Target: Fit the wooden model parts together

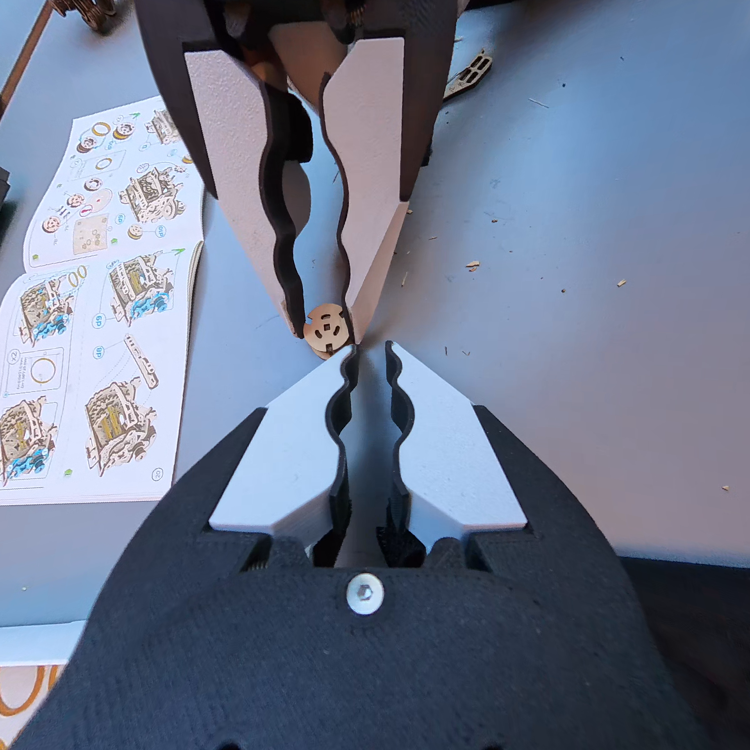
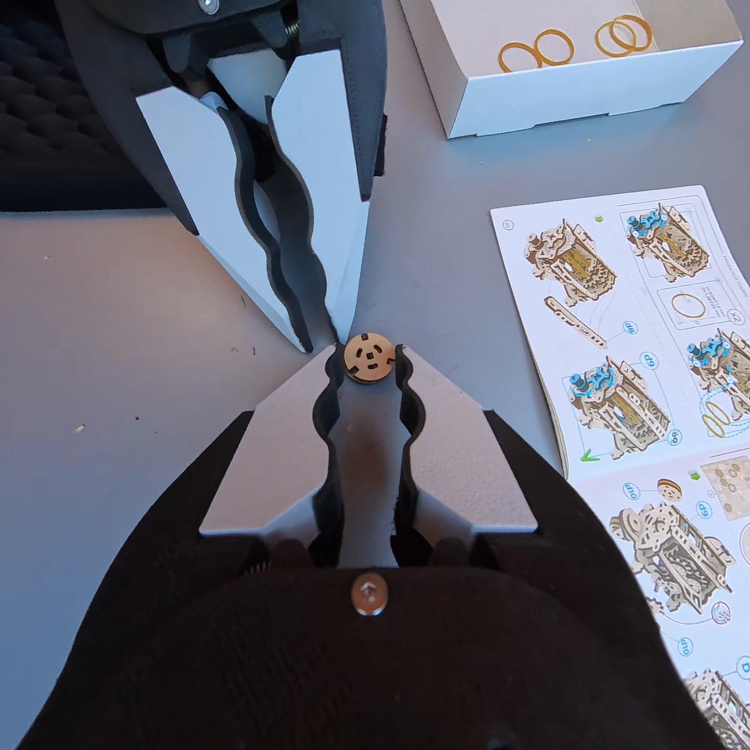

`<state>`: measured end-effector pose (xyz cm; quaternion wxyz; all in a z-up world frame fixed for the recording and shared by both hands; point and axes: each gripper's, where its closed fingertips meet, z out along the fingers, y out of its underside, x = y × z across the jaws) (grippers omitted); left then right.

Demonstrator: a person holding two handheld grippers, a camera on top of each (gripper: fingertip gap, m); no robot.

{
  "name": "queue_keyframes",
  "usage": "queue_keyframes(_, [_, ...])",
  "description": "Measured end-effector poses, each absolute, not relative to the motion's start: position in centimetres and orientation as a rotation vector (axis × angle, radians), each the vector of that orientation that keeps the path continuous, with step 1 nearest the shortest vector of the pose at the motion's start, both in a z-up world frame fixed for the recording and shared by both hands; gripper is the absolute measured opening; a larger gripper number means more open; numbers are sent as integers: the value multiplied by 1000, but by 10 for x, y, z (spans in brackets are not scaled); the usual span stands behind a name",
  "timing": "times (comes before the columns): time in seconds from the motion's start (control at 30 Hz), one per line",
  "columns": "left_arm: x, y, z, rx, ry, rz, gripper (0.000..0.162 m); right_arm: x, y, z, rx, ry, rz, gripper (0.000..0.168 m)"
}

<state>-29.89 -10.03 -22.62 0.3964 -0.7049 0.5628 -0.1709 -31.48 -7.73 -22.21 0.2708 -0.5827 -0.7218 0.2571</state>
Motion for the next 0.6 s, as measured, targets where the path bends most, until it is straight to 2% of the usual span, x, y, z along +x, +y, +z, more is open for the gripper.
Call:
queue_keyframes(0.27, [-306, -98, -226, -1797, 1414, -415, 14, -315, -78, -222, -1543, -1977, 610, 24])
queue_keyframes(0.43, [-312, -92, -226, -1849, 1351, -446, 25, -316, -77, -222, -1517, -1974, 593, 30])
queue_keyframes(0.6, [-310, -91, -225, -1837, 1352, -424, 24, -311, -75, -212, -1500, -1927, 639, 32])
